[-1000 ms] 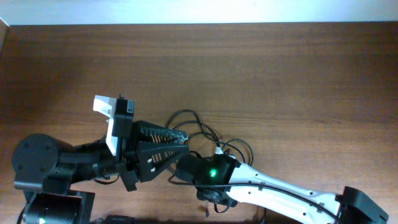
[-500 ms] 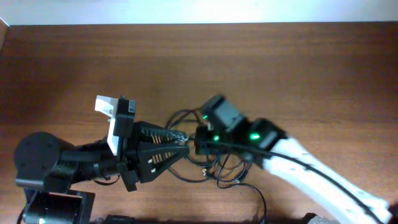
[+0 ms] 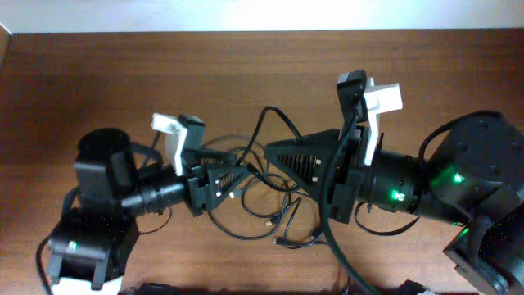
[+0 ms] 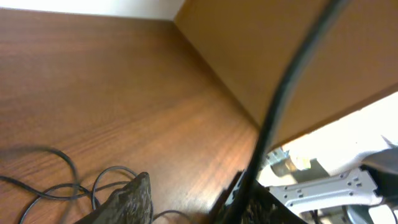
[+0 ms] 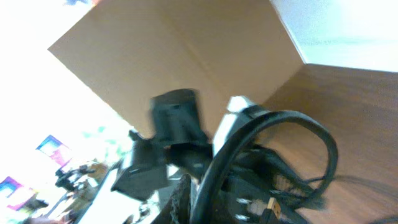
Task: Untangle cables
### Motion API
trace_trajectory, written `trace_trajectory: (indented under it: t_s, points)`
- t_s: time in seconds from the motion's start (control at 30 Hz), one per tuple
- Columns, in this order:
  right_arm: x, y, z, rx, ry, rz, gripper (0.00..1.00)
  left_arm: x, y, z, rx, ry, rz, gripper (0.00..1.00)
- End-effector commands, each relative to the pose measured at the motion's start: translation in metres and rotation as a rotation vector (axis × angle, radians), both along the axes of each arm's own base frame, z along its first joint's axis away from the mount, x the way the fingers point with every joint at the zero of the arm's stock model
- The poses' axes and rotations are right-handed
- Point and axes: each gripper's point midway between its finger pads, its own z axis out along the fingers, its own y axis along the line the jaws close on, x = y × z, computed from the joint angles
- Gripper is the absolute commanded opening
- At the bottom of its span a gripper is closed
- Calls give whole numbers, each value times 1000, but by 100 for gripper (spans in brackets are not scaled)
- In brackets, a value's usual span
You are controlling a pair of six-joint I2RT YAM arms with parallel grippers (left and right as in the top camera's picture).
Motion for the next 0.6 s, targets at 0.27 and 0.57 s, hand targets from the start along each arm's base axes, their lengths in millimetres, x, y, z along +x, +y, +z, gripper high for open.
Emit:
trace_trajectory:
  t_s: [0.27, 0.57]
  points:
    - [-1, -8, 19, 57, -19, 6, 4, 4, -50, -46, 138, 27, -177, 5]
    - [18, -50, -87, -309, 206, -117, 4, 4, -50, -46, 136, 33, -172, 2]
